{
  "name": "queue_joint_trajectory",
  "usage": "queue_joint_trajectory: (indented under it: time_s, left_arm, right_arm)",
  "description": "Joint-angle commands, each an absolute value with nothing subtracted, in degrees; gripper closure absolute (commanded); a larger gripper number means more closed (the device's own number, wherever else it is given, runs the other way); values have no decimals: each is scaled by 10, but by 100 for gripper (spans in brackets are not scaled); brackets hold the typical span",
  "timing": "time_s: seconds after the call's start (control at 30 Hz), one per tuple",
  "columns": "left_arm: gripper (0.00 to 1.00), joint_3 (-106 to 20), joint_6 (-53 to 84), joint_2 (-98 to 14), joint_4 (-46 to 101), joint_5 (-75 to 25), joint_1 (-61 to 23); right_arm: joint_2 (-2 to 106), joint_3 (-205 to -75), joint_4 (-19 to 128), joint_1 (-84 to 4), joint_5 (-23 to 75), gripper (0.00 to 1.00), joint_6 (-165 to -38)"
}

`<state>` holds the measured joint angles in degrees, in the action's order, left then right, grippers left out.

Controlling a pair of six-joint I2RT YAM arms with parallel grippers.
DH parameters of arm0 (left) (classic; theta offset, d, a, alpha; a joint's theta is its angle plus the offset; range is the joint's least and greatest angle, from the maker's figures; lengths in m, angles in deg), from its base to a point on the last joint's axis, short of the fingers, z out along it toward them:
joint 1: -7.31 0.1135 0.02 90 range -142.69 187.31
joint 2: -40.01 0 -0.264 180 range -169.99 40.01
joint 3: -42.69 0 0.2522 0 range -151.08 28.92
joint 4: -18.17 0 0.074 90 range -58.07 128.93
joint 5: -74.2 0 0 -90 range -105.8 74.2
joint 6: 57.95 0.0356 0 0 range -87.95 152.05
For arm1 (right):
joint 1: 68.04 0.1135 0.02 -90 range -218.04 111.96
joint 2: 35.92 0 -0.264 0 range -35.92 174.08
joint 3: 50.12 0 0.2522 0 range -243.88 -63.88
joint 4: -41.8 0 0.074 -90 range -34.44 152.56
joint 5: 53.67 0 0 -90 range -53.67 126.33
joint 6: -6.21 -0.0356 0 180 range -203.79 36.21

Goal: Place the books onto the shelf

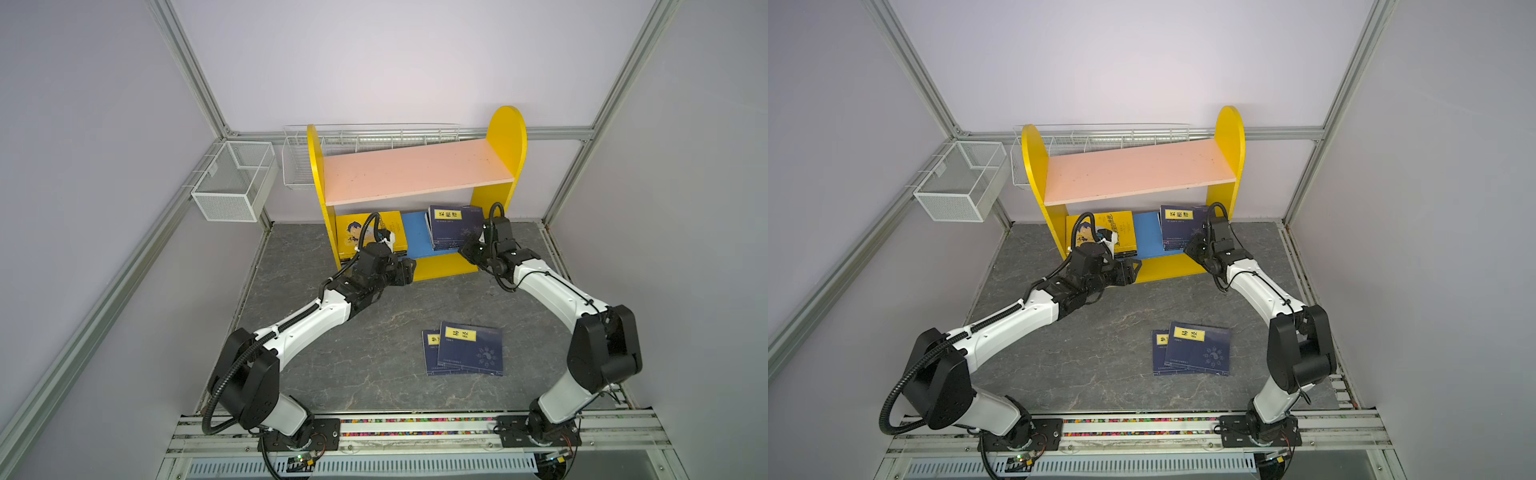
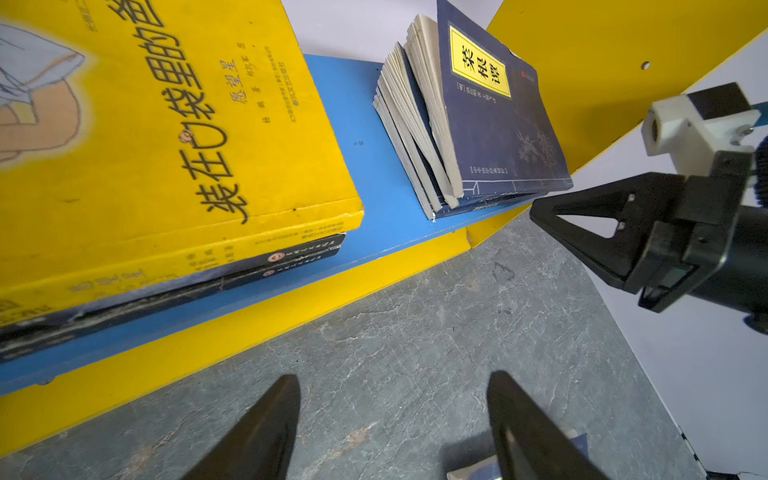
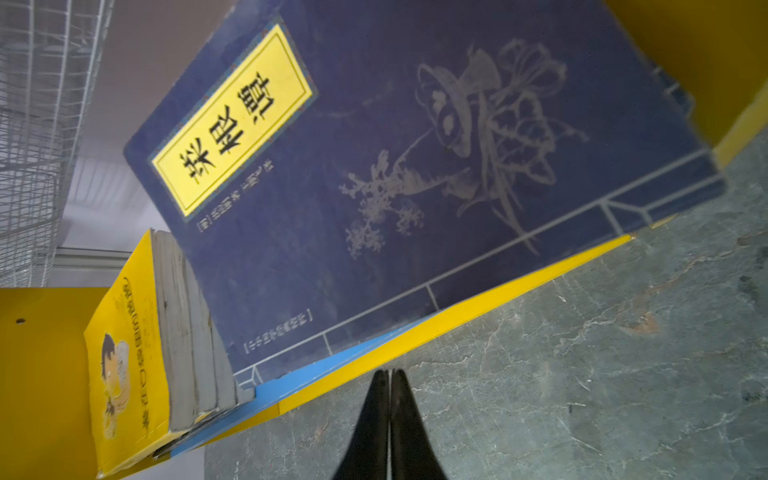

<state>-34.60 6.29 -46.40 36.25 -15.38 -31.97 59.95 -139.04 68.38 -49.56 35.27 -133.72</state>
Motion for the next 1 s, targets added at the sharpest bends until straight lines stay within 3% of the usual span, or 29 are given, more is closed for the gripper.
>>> queue_joint_trajectory:
  time_s: [0.0,0.73,0.97]
  left_arm:
    - [28,-346,74,-464,353,-144,-321]
    - [28,-351,95,-471,368,-156,-322]
    - [28,-361,112,-494,377,-182,-321]
  right_arm:
    - [614,-1405,693,-496,373,91,-1355]
    - [622,-1416,662,-501,422,88,-1372]
    - [578,-1379,700,-503,413,80,-1349]
